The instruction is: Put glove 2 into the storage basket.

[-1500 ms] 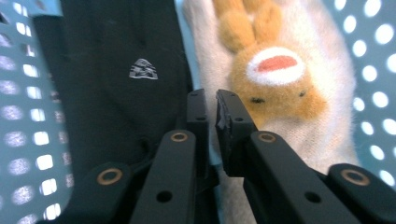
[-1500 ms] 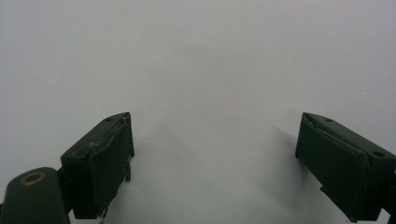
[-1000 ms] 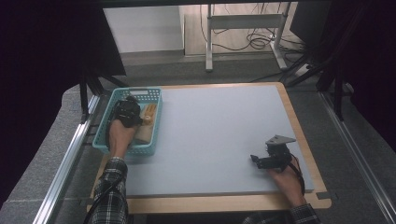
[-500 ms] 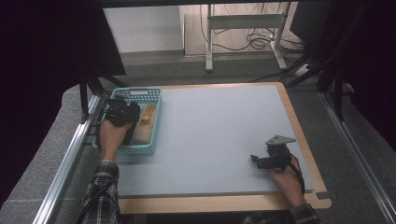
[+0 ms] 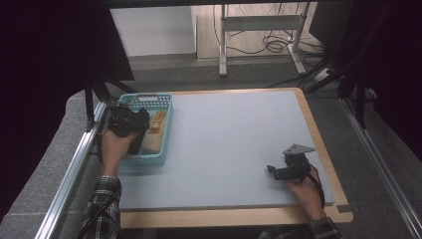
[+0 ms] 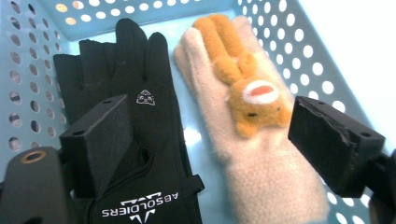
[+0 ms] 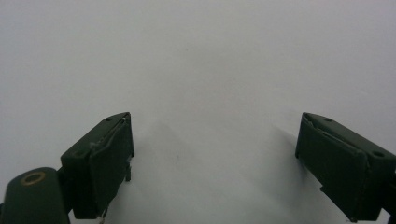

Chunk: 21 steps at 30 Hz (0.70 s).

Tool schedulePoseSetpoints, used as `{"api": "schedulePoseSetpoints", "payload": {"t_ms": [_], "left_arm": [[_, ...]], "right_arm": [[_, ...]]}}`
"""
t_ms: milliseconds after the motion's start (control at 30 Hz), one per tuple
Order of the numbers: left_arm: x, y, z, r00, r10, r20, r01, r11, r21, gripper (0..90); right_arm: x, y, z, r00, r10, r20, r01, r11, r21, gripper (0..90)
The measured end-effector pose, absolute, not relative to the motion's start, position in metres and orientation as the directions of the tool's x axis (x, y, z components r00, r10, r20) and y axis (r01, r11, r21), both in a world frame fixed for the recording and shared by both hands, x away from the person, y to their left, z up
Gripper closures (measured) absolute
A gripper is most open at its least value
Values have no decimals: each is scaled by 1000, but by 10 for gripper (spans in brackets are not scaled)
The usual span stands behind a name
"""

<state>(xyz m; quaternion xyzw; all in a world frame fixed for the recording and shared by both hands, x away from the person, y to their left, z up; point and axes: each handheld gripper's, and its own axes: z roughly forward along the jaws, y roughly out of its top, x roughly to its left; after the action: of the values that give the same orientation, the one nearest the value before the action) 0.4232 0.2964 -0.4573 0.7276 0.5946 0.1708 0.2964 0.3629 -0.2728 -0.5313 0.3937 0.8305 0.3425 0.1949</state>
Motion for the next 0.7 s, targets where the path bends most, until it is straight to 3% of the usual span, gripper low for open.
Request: {"api": "schedulePoseSetpoints", "payload": {"t_ms": [700], "left_arm": [[400,289,-445,322,938,-130,705,-146,694,48]], "right_arm": [[363,-273,-531,-614,788,-54,521,455,722,111]]}}
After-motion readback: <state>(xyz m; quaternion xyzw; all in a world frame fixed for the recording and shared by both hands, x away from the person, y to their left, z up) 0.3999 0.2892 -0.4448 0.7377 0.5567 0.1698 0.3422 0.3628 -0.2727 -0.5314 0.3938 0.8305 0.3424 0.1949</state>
